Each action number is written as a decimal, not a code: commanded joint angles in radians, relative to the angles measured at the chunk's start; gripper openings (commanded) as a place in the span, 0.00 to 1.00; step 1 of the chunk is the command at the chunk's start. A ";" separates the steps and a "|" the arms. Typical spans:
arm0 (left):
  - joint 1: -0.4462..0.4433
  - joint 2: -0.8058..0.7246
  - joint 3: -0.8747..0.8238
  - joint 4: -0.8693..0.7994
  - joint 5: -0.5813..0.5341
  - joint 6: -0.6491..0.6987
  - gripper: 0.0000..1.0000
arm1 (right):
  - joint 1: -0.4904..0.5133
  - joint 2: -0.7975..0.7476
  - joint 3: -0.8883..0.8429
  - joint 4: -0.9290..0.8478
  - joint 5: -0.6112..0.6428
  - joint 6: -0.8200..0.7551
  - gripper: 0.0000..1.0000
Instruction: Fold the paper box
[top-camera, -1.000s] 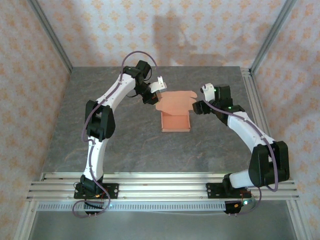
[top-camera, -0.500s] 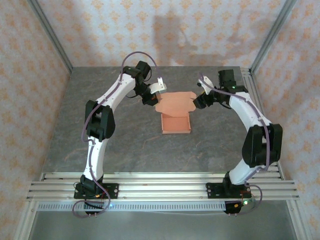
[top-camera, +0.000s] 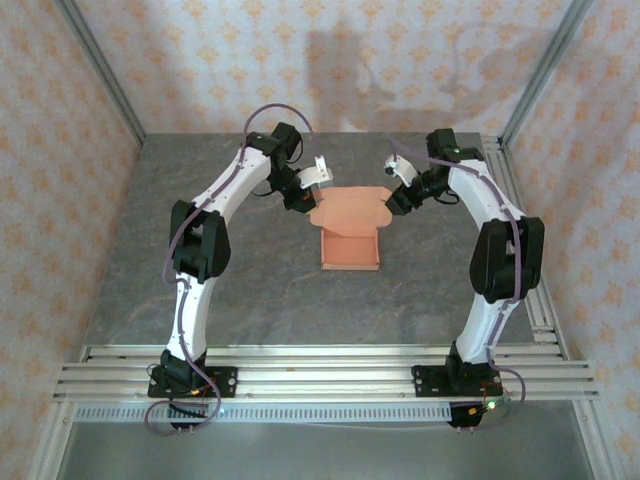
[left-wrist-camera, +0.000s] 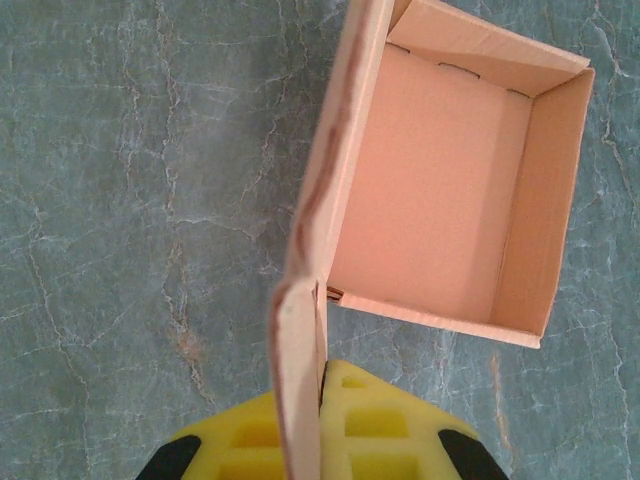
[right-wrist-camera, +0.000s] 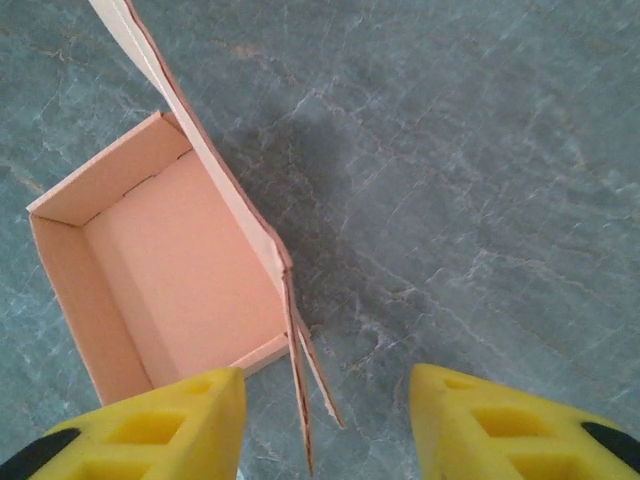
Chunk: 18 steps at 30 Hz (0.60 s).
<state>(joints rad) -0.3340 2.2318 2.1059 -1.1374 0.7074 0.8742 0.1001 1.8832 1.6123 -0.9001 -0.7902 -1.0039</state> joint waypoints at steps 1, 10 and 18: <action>0.005 -0.034 0.021 -0.042 0.021 0.024 0.00 | 0.014 0.013 0.028 -0.069 -0.023 -0.037 0.46; 0.006 -0.036 0.020 -0.044 0.021 0.024 0.00 | 0.024 0.044 0.052 -0.084 0.000 -0.024 0.20; 0.006 -0.044 0.018 -0.039 0.027 0.013 0.00 | 0.031 0.026 0.049 -0.085 0.006 -0.005 0.00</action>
<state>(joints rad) -0.3332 2.2318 2.1063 -1.1416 0.7155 0.8738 0.1219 1.9163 1.6478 -0.9695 -0.7849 -1.0126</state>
